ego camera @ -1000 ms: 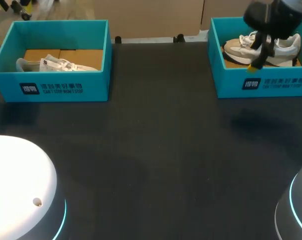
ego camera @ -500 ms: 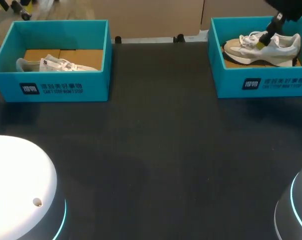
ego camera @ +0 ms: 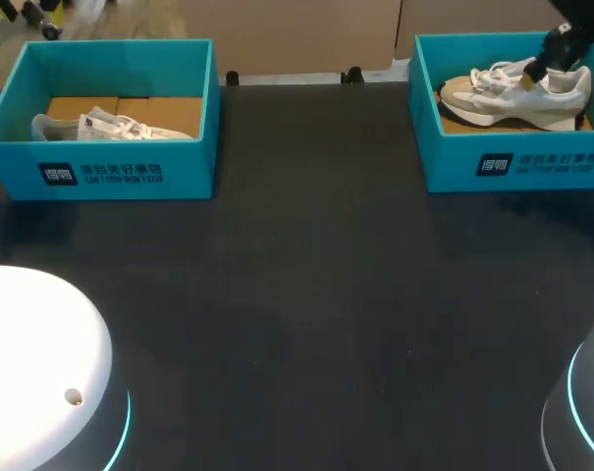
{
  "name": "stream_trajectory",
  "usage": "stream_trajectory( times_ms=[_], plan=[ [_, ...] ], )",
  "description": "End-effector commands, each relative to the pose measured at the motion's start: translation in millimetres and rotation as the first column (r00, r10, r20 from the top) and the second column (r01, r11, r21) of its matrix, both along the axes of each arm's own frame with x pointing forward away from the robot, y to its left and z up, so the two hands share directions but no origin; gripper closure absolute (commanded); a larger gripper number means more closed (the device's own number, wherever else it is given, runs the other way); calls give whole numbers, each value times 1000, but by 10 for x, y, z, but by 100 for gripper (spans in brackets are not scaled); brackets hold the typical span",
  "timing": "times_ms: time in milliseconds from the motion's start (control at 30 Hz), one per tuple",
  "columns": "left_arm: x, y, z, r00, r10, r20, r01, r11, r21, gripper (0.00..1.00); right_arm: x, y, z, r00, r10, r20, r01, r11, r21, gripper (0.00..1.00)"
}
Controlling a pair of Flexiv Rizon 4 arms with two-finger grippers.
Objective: Take the shoe out of the shoebox, open the shoe tongue, remove and reinsert the insole, then place the shoe into the shoebox
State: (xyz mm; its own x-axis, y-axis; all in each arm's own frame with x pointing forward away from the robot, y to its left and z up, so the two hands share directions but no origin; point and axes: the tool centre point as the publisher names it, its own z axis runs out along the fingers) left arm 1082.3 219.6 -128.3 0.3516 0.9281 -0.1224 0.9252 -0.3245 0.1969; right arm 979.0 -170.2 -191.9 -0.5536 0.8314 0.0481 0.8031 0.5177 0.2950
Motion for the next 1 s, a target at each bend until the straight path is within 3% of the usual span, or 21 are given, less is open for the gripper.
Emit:
stream_trajectory(
  times_ms=[33, 633, 833, 1000],
  plan=[
    [-6, 1, 1, 1000, 0, 2, 0, 1000, 2, 0, 91, 36, 27, 1000, 1, -31, -2, 1000, -17, 0],
    [-6, 1, 1, 1000, 0, 2, 0, 1000, 2, 0, 91, 36, 27, 1000, 1, -31, -2, 1000, -17, 0],
    [-6, 1, 1, 1000, 0, 2, 0, 1000, 2, 0, 442, 89, -69, 997, -66, 27, 65, 996, 62, 0],
    [-6, 1, 1, 1000, 0, 2, 0, 1000, 2, 0, 682, -35, -166, 986, -164, 21, 163, 986, 41, 0]
  ],
)
